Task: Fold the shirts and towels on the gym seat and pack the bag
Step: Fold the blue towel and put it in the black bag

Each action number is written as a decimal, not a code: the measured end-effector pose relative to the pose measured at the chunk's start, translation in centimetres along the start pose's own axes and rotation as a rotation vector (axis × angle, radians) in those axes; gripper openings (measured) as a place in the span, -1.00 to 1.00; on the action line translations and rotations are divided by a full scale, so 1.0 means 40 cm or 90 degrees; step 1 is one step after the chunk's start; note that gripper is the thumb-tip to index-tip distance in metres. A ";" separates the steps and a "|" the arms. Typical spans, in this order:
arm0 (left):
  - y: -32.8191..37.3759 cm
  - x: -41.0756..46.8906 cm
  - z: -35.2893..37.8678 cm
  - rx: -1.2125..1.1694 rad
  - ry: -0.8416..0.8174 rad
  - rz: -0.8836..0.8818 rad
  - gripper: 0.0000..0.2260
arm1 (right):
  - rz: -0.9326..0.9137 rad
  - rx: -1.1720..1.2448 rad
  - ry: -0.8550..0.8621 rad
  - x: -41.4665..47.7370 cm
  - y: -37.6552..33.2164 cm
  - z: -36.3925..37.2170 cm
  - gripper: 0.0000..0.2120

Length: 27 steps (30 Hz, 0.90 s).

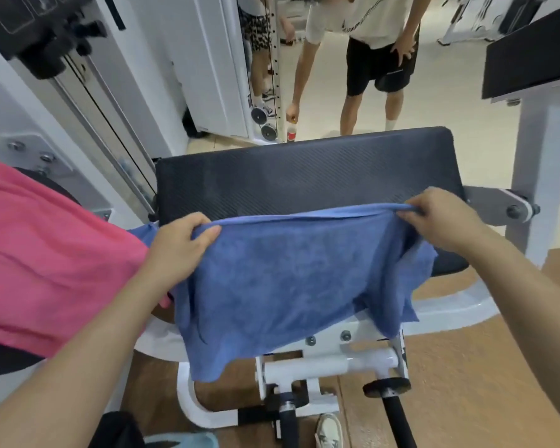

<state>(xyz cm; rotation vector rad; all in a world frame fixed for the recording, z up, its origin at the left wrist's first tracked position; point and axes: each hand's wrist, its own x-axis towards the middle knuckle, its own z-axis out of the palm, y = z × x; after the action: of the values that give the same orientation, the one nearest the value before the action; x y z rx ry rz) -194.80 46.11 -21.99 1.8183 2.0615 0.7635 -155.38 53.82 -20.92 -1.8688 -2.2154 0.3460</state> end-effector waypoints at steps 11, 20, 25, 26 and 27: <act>-0.007 0.215 0.083 0.119 0.029 -0.077 -0.87 | 0.053 -0.005 0.091 0.208 0.050 0.049 -0.82; 0.021 0.334 0.094 0.095 0.150 -0.096 -0.86 | 0.096 0.062 0.152 0.333 0.090 -0.006 -0.76; 0.017 0.345 0.102 0.030 0.127 -0.103 -0.83 | -0.047 0.100 -0.006 0.327 0.079 -0.003 -0.83; 0.015 0.335 0.105 0.010 0.113 -0.087 -0.84 | -0.073 0.056 -0.043 0.313 0.079 -0.001 -0.75; 0.011 0.323 0.107 -0.001 0.104 -0.070 -0.88 | -0.084 0.005 -0.054 0.300 0.085 0.004 -0.67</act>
<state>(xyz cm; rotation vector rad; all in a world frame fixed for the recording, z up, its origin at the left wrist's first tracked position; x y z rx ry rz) -194.23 59.61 -23.60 1.6757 2.2399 0.9092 -154.26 66.22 -21.96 -1.7239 -2.3740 0.4157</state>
